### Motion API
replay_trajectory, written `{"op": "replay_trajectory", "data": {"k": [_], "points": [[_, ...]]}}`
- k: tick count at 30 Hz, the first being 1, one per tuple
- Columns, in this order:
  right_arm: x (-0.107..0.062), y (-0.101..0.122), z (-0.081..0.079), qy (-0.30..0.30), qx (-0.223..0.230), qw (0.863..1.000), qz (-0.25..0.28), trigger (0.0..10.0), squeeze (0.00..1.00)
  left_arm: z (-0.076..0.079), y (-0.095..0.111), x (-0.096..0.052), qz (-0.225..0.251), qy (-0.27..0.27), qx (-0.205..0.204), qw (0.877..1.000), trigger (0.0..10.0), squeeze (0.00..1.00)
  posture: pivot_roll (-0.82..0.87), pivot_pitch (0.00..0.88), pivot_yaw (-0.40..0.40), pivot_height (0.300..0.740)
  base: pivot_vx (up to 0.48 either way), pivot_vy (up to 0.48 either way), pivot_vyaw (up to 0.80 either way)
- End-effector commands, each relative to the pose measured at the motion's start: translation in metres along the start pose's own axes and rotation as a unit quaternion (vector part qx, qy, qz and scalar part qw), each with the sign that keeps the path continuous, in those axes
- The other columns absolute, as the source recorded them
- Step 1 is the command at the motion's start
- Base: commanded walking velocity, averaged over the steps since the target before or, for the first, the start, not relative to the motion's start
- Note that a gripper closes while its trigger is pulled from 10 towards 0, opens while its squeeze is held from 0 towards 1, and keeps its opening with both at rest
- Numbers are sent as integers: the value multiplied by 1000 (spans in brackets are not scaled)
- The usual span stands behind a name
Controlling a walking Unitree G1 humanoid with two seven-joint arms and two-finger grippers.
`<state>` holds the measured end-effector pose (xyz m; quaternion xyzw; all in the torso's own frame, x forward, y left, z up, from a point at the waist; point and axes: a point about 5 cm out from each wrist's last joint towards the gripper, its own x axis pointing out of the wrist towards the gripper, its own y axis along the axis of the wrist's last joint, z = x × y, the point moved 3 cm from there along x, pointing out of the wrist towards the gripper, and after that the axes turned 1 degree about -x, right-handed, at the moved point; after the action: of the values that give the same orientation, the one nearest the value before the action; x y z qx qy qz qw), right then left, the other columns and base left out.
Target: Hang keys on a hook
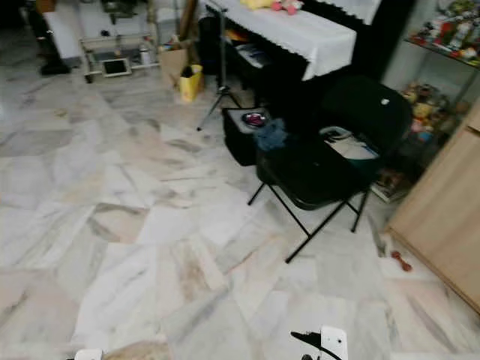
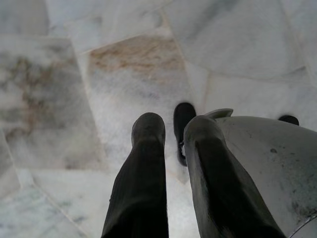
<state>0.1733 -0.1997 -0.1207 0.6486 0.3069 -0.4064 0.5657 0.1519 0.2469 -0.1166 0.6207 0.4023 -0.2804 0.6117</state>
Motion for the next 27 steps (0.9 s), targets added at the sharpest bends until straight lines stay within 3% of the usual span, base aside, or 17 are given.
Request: {"op": "replay_trajectory", "data": {"k": [1,5,7,17,22,27], "points": [[4,41,-28,61,-13,998,32,10000,0,-9,5,0,-6,-10,-64,998,10000,0,226,0,-83,740,0,0,-788],[4,53,-26,57,-13,997,41,10000,0,-10,10,1,-2,-11,-67,998,10000,0,245,0,-93,740,0,0,-788],[3,60,-19,40,8,998,49,10000,0,-11,11,1,-2,-10,-61,998,10000,0,242,0,-90,740,0,0,-788],[3,60,-8,23,1,999,45,10000,0,-11,7,1,-6,-6,-50,999,10000,0,232,0,-86,740,0,0,-788],[3,58,-3,14,4,999,42,10000,0,-7,2,0,-7,-2,-35,999,10000,0,225,0,-82,740,0,-426,-788],[3,56,-4,5,15,999,43,10000,0,12,1,2,-5,-11,-36,999,10000,0,227,12,-84,740,0,-96,-788]]}}
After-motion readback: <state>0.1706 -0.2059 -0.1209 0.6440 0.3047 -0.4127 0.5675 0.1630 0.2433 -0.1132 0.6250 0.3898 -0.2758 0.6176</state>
